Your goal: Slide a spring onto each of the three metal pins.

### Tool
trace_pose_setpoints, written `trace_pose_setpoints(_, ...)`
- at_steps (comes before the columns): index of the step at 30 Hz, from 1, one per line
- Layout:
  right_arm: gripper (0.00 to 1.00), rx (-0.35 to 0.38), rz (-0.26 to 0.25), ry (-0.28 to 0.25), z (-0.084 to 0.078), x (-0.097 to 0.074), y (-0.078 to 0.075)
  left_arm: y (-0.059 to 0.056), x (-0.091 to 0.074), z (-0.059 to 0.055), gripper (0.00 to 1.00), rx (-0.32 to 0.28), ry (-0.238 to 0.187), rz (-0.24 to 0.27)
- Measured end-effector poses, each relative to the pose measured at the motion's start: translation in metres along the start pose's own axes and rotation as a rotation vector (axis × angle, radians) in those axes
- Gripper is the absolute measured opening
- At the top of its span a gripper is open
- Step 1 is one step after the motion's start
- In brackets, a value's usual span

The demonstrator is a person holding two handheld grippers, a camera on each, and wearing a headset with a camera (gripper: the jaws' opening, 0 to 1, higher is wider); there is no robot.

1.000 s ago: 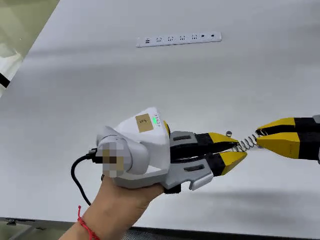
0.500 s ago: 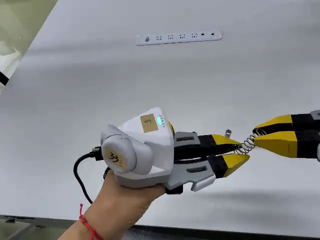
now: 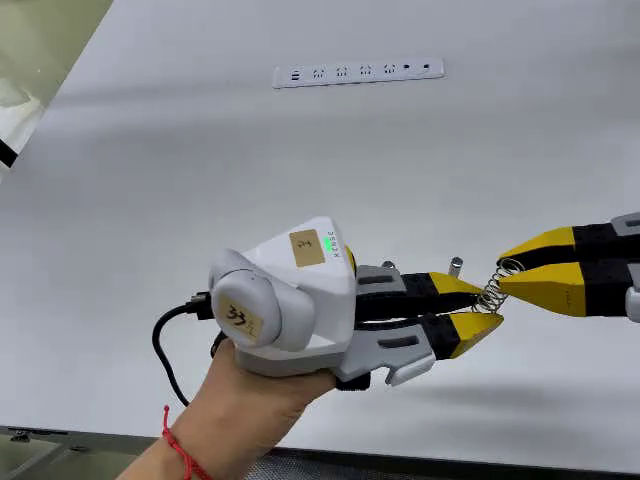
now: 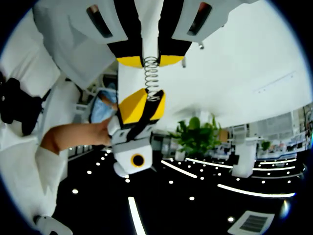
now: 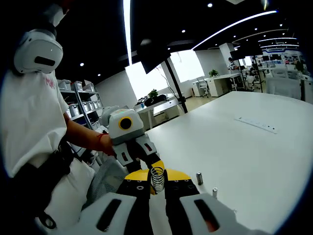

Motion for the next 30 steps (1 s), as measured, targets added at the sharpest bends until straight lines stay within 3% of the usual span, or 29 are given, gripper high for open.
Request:
trace_pose_setpoints(25, 0.13, -0.05, 0.013, 0.049, 0.004, 0.006, 0.01, -0.002, 0.001, -0.001, 0.1, 0.004, 0.001, -0.009)
trace_pose_setpoints(30, 0.2, -0.08, 0.017, 0.082, 0.008, 0.003, 0.012, -0.002, 0.001, 0.0, 0.1, 0.005, 0.0, -0.01)
Point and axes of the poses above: the centre of the closed fingertips' face, and the gripper's own axes: x roughly forward along the fingers, y roughly to its left, z roughly out of its top, the point moved 5 cm from there along -x, roughly backward along the fingers, and after that the axes turned 5 degrees about x, right-handed, at the moved point
